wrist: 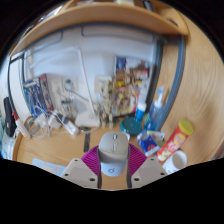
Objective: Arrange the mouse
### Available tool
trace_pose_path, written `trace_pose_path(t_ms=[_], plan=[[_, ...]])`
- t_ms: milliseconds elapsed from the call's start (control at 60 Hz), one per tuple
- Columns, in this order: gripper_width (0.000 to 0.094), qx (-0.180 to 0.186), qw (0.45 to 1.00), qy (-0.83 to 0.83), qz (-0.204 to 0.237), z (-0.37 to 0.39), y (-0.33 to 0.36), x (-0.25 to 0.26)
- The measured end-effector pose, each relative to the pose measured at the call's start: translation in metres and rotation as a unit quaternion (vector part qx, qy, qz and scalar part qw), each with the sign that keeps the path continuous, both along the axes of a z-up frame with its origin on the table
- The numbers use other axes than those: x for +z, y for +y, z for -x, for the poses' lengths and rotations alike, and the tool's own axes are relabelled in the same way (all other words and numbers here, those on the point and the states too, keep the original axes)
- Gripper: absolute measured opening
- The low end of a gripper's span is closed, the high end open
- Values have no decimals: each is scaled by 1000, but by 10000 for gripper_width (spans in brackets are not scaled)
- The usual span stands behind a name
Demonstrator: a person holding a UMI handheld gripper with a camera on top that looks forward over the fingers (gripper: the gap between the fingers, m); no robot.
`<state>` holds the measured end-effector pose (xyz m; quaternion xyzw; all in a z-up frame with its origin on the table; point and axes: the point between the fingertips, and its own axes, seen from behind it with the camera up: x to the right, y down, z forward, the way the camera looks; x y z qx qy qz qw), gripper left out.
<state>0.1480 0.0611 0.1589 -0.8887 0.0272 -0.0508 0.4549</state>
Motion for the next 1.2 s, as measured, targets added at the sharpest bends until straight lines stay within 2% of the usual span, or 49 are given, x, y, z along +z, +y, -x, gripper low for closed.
trace_pose_path(t_ms=[150,217,283,400,633,717,817,850,917,967,983,1000,1133,1167,1200], plan=[[338,31,996,-38,-81,67,-2,105],[337,51,994,-24,-96,108,-8,120],[334,66,994,-10,-91,145,-12,118],[335,86,995,9,-51,194,-25,64],[333,114,989,28,92,253,-72,-98],[334,119,984,34,128,259,-89,-140],[337,120,980,40,152,267,-104,-173],[337,118,983,42,138,268,-100,-171],[353,116,983,43,138,267,-103,-172],[373,115,983,47,137,268,-102,-173],[452,115,983,47,137,268,-102,-173],[419,116,983,48,137,268,-102,-172],[540,116,980,53,154,267,-103,-174],[618,110,980,51,156,264,-103,-172],[758,104,982,50,152,263,-102,-166]])
